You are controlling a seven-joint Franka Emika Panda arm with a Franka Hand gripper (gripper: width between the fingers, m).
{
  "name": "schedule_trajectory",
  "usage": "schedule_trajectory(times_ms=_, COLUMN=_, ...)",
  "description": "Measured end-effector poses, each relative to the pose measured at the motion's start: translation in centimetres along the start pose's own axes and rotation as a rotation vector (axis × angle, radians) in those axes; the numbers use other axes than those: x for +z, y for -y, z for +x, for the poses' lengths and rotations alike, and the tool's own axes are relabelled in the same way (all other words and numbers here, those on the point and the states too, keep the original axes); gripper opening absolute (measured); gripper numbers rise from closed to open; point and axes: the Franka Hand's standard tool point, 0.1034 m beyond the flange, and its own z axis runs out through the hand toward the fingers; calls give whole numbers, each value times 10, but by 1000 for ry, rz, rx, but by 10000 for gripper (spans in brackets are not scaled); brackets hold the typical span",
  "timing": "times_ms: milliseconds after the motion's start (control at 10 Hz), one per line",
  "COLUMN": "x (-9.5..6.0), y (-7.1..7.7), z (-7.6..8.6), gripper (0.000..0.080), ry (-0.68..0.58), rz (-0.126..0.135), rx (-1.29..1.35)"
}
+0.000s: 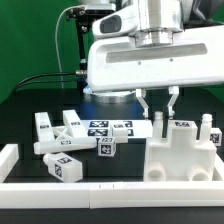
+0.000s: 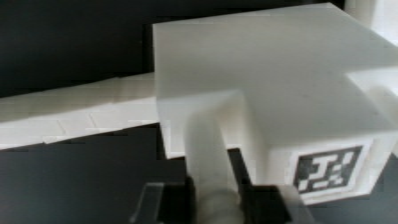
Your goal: Assemble chair
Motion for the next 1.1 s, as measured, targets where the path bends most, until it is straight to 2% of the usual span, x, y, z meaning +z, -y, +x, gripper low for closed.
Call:
schedule_trajectory(times_ms=100, x=4, y=-4, z=-10, gripper=117, ry=-93, rz=-10, rx=-12)
schedule_trajectory(times_ms=200, x=7, y=-6, z=-13, gripper=117, ry=-182, rz=-17, rx=-19)
schedule_trajectory(times_ms=300, x=8, y=-6, z=-12, gripper=117, ry=-207, rz=-19, rx=-13)
schedule_trajectory(times_ms=800, x=11, y=-6, z=-7, gripper=117, ry=-204, rz=-21, rx=-3)
schedule_trajectory(times_ms=900, x=11, y=-8, z=-6, gripper=117, ry=-147, rz=-20, rx=0)
schedule_trajectory(times_ms=1100, x=10, y=-10, z=-4, gripper=117, ry=-125, rz=-21, rx=-6)
